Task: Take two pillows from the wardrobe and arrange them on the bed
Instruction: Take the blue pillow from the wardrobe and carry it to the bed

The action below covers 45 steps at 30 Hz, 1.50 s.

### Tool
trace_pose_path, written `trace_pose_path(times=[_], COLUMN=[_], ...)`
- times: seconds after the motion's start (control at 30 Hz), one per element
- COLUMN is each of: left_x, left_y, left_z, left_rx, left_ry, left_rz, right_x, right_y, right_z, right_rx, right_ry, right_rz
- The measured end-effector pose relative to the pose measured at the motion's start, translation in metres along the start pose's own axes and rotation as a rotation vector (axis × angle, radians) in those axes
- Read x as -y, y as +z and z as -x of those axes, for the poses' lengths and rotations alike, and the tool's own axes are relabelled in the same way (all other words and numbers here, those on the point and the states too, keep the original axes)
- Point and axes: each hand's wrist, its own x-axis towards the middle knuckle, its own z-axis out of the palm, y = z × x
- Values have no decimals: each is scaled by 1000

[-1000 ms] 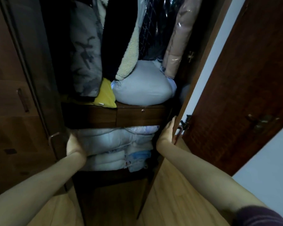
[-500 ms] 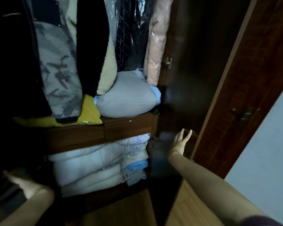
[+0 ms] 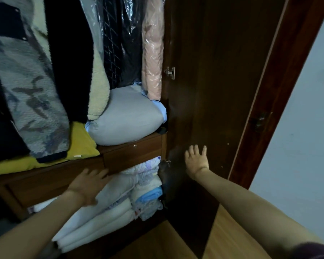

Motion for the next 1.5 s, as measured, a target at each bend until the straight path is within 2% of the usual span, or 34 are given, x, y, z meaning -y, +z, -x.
trace_pose_path(times=[0.1, 0.2, 0.33, 0.5, 0.67, 0.77, 0.9, 1.03, 1.13, 1.5], left_x=[12, 28, 50, 87, 117, 129, 142, 143, 145, 167], left_y=[-47, -84, -108, -126, -131, -116, -92, -74, -69, -70], left_z=[-33, -65, -112, -187, -265, -295, -316, -335, -343, -347], left_rx=[-295, -464, -497, -456, -356, -355, -445, -543, -600, -534], left_ry=[-14, -67, -102, -192, -275, -369, -405, -319, -316, -540], left_rz=[-92, -99, -133, -97, 224, 419, 491, 419, 458, 824], right_x=[27, 48, 62, 62, 70, 86, 128, 155, 162, 141], right_y=[-14, -28, -56, -107, -172, -190, -167, -135, -130, -125], right_z=[-6, -25, -72, -170, -277, -333, -367, -370, -374, -382], right_rx=[-91, -183, -272, -466, -692, -608, -417, -537, -574, -503], right_ry=[-94, -176, -229, -266, -388, -448, -361, -134, -30, -195], right_rz=[-192, -335, -505, -670, -784, -757, -847, -898, -902, -901])
